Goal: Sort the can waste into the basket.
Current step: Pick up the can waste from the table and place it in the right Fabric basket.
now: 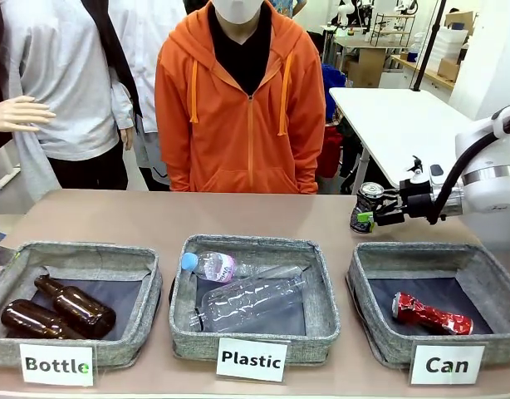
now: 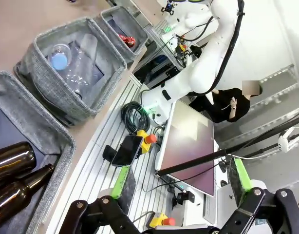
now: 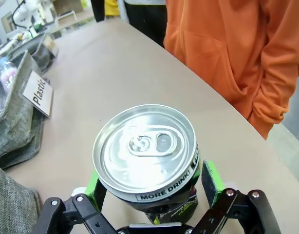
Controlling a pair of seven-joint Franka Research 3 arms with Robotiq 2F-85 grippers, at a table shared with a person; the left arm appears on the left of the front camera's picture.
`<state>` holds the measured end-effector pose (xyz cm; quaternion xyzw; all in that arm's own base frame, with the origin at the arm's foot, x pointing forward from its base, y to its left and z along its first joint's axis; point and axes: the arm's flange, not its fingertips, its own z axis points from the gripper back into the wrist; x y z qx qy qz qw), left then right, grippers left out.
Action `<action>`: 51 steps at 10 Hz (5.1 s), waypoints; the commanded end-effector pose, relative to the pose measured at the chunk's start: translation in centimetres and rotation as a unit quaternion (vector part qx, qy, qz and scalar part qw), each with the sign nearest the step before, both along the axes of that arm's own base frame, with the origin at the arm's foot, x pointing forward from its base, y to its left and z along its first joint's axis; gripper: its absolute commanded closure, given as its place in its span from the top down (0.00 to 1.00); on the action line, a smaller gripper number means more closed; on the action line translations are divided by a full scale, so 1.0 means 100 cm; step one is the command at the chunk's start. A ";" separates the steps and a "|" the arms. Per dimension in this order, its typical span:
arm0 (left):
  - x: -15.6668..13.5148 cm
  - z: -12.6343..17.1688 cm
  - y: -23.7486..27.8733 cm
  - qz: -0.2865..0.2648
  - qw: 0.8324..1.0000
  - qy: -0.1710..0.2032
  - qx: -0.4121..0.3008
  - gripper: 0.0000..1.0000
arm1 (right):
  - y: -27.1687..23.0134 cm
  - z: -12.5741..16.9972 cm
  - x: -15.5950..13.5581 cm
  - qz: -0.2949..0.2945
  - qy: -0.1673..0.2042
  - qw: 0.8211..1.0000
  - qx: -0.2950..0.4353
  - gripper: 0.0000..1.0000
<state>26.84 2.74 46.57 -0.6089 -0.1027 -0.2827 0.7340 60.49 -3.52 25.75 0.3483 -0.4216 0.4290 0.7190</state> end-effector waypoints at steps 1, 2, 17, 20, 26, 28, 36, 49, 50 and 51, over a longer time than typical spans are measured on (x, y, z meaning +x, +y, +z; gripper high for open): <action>-0.004 0.000 0.000 -0.007 1.000 -0.002 -0.002 1.00 | 0.005 0.001 0.007 -0.005 -0.013 1.000 0.013 0.89; -0.004 0.000 0.000 -0.007 1.000 -0.002 -0.002 1.00 | 0.004 0.000 0.007 -0.003 -0.007 1.000 0.010 0.43; -0.004 0.000 0.000 -0.007 1.000 -0.002 -0.002 1.00 | -0.002 0.198 -0.121 0.147 -0.061 0.946 -0.282 0.00; -0.004 0.000 0.000 -0.007 1.000 -0.002 -0.002 1.00 | -0.004 0.181 -0.190 0.262 -0.037 0.875 -0.405 0.00; -0.004 0.000 0.000 -0.007 1.000 -0.002 -0.002 1.00 | -0.012 0.158 -0.208 0.342 0.040 0.823 -0.453 0.39; -0.004 0.000 0.000 -0.007 1.000 -0.002 -0.002 1.00 | -0.007 0.158 -0.207 0.345 0.040 0.815 -0.465 0.99; -0.004 0.000 0.000 -0.007 1.000 -0.002 -0.002 1.00 | 0.003 0.160 -0.195 0.336 0.045 0.831 -0.441 1.00; -0.004 0.000 0.000 -0.007 1.000 -0.002 -0.002 1.00 | 0.014 0.192 -0.146 -0.108 0.307 0.900 0.290 1.00; -0.004 0.000 0.000 -0.007 1.000 -0.002 -0.002 1.00 | 0.015 0.188 -0.143 -0.113 0.321 0.898 0.280 1.00; -0.004 0.000 0.000 -0.007 1.000 -0.002 -0.002 1.00 | 0.015 0.186 -0.141 -0.095 0.327 0.897 0.281 1.00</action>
